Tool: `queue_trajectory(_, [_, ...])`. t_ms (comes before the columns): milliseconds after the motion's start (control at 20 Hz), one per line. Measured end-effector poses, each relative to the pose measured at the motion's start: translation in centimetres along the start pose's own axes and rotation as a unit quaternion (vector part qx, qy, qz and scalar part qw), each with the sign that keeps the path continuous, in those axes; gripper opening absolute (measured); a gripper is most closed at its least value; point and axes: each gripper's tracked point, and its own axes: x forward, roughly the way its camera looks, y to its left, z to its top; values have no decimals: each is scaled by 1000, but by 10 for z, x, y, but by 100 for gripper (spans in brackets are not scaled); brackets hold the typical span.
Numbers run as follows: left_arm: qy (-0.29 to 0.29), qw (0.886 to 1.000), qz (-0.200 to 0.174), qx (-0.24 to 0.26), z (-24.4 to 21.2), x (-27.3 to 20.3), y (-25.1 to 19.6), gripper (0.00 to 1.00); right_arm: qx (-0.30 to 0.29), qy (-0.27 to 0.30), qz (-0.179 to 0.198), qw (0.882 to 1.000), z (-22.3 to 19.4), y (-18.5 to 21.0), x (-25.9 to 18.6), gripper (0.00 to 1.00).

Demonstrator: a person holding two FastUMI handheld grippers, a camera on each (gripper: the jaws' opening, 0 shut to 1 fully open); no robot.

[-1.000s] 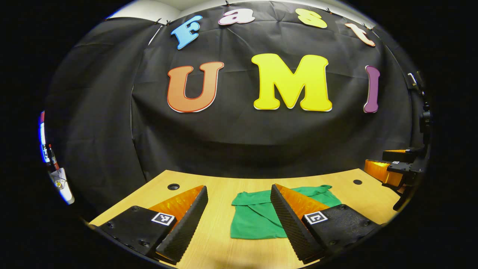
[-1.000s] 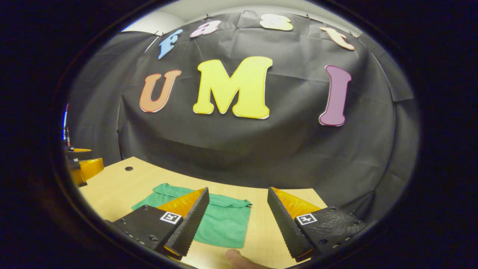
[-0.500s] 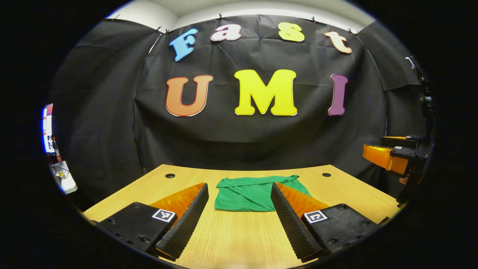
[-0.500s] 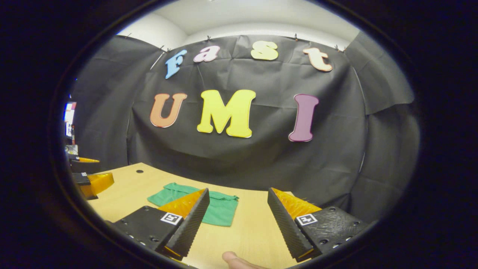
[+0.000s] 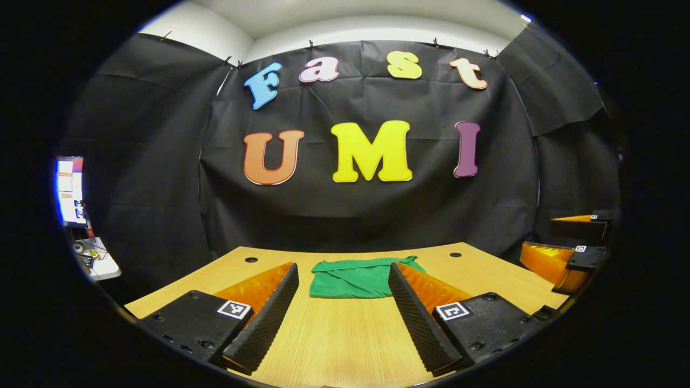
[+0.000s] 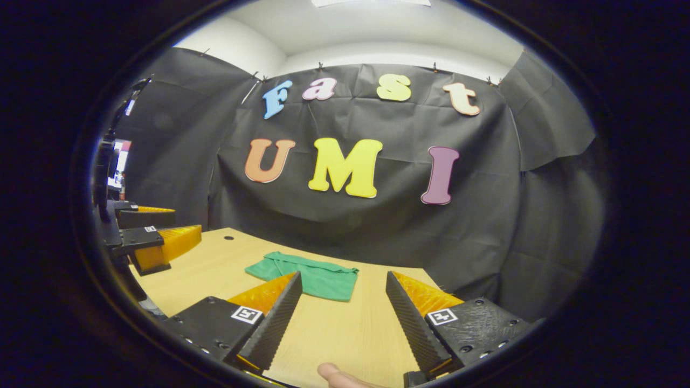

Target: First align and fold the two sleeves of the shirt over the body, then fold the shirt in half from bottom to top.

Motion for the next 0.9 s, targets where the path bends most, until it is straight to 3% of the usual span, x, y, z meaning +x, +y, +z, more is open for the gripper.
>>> queue_trajectory(200, [2, 1000, -22, 3, 0, -5, -14, 100, -15, 9, -4, 1000, -15, 7, -12, 95])
queue_trajectory(500, [-8, 1000, 5, -9, 2, -6, 5, 100, -1, 31, 10, 999, -25, 16, -7, 95])
queue_trajectory(700, [1, 1000, 5, -30, -3, -1, 6, 100, 1, 39, -7, 999, -34, 4, -4, 95])
queue_trajectory(900, [0, 1000, -2, -30, -4, -1, 0, 100, 2, 37, -1, 999, -37, 8, -3, 95])
